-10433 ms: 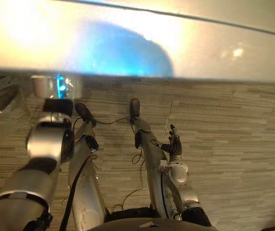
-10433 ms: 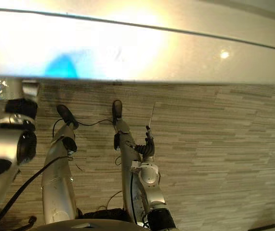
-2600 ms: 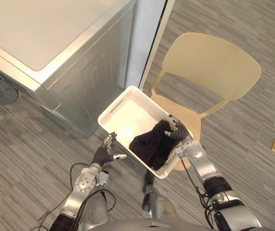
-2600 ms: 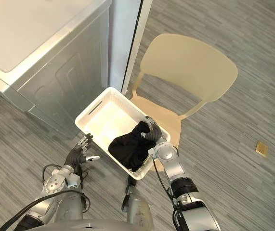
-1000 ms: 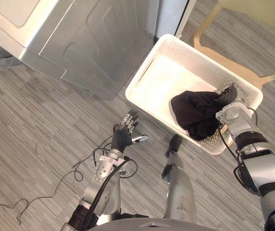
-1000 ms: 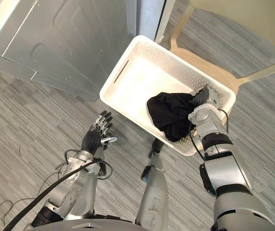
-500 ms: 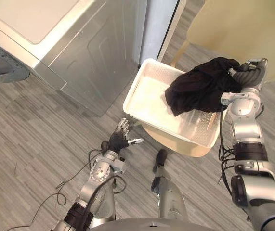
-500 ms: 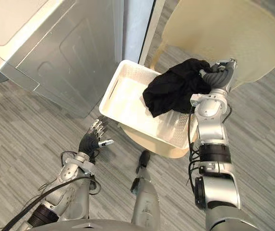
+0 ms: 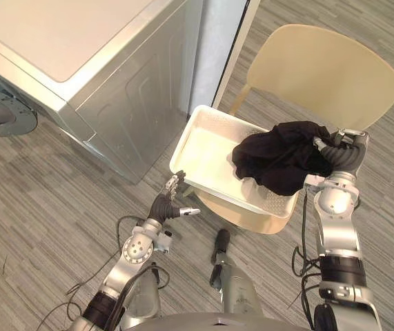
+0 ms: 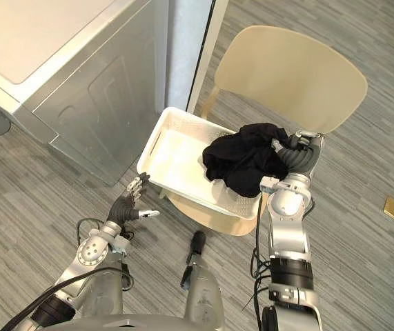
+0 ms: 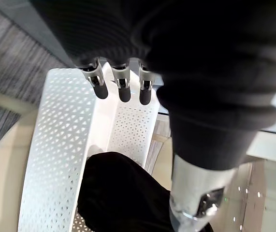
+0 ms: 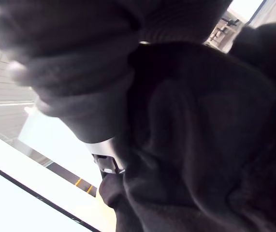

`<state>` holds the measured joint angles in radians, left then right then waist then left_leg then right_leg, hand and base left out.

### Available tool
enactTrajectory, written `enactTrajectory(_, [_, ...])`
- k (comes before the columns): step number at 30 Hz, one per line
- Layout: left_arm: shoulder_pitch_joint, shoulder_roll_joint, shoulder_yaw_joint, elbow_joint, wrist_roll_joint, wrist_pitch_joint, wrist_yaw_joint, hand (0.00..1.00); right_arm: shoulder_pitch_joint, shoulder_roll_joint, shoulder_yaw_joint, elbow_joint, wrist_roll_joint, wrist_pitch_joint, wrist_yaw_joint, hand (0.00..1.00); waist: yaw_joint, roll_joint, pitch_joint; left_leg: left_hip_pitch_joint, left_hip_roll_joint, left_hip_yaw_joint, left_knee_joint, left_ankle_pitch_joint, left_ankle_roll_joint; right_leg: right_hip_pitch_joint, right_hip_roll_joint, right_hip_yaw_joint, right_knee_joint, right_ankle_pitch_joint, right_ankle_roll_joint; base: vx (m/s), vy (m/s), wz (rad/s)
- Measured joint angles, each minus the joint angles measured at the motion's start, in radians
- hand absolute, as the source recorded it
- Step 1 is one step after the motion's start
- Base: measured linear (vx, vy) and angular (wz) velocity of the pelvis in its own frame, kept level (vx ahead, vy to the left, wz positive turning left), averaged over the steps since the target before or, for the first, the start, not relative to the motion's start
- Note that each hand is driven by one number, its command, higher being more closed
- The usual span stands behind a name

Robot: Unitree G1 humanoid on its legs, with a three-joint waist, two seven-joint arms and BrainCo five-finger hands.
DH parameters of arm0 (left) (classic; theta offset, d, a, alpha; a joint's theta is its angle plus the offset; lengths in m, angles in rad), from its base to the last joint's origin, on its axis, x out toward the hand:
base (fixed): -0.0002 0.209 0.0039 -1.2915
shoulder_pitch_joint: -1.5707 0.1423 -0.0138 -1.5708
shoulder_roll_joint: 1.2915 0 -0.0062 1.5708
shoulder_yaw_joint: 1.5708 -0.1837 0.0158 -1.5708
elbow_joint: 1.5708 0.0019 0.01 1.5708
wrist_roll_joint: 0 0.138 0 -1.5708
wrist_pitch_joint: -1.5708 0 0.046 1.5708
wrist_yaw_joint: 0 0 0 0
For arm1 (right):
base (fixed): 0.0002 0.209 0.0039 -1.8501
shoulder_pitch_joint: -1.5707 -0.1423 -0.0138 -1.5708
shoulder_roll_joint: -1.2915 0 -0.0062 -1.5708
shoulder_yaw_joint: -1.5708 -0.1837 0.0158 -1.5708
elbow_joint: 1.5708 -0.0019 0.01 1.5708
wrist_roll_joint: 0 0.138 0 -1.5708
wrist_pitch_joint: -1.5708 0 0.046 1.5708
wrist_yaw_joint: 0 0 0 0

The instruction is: Pick up the laundry basket with both hands and put the clothes into the washing machine.

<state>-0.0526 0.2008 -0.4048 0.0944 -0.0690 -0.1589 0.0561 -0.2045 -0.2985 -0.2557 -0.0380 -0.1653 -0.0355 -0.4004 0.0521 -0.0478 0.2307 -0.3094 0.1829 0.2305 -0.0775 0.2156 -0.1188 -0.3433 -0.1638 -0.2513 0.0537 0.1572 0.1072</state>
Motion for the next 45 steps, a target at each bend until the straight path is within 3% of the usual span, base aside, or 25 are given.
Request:
enactTrajectory(8, [-0.128,0.096,0.039,0.008,0.492,-0.001,0.089,0.0,0.123,0.016,0.021,-0.245,0.0,-0.111,0.073,1.0,-0.061,-0.024,-0.093,0.095,0.003,0.071,-0.003,-0.034,-0.015,0.064,0.015,0.075,-0.048,0.006,0.006,0.02,-0.034,-0.24])
enactTrajectory(13, [-0.139,0.094,0.04,0.015,0.583,0.0,0.092,0.0,0.124,0.015,0.022,-0.282,0.013,-0.148,0.099,1.0,-0.083,-0.027,-0.129,0.139,0.005,0.102,-0.006,-0.052,-0.022,0.094,0.022,0.106,-0.07,0.009,0.009,0.04,-0.025,-0.18])
enactTrajectory(21, [-0.19,0.091,0.036,0.085,0.583,0.003,0.081,0.0,0.124,0.013,0.075,-0.341,0.138,-0.183,0.161,1.0,-0.093,-0.027,-0.182,0.19,0.004,0.127,-0.001,-0.071,-0.026,0.134,0.027,0.134,-0.095,0.017,0.017,0.05,-0.011,-0.12])
enactTrajectory(22, [-0.19,0.092,0.036,0.085,0.583,0.003,0.081,0.0,0.124,0.012,0.078,-0.34,0.142,-0.183,0.164,0.0,-0.094,-0.028,-0.186,0.191,0.004,0.128,-0.001,-0.072,-0.026,0.134,0.028,0.135,-0.095,0.017,0.017,0.02,-0.007,-0.04])
enactTrajectory(25, [-0.193,0.089,0.036,0.085,0.58,0.004,0.081,0.0,0.125,0.008,0.122,-0.338,0.146,-0.186,0.181,0.0,-0.103,-0.03,-0.199,0.192,0.004,0.133,-0.001,-0.078,-0.029,0.131,0.028,0.142,-0.096,0.017,0.017,0.01,-0.006,-0.06])
enactTrajectory(29, [-0.156,0.069,0.046,0.072,0.548,0.007,0.067,0.0,0.168,-0.07,0.202,-0.265,0.166,-0.182,0.257,0.0,-0.089,-0.034,-0.208,0.194,0.003,0.153,-0.001,-0.086,-0.033,0.118,0.029,0.162,-0.096,0.016,0.014,0.0,-0.006,-0.13])
enactTrajectory(35, [0.028,0.054,0.128,0.03,0.502,0.019,0.033,0.0,0.308,-0.115,0.199,0.004,0.166,-0.084,0.366,0.0,-0.084,-0.033,-0.209,0.187,0.001,0.122,-0.007,-0.092,-0.036,0.126,0.026,0.148,-0.098,0.007,0.016,0.01,-0.005,0.05])
enactTrajectory(38, [0.093,0.054,0.181,0.027,0.502,0.029,0.024,0.0,0.32,-0.114,0.193,0.109,0.164,-0.053,0.379,0.0,-0.081,-0.033,-0.209,0.18,0.0,0.096,-0.007,-0.093,-0.037,0.134,0.023,0.127,-0.093,0.0,0.021,0.01,-0.003,0.23])
enactTrajectory(45, [0.189,0.012,0.347,-0.096,0.433,0.041,0.054,0.0,0.22,-0.096,0.151,0.335,0.118,-0.018,0.369,0.0,-0.03,-0.039,-0.191,0.1,-0.006,0.001,-0.007,-0.07,-0.03,0.117,0.015,0.044,-0.092,-0.003,0.025,0.0,-0.004,0.34])
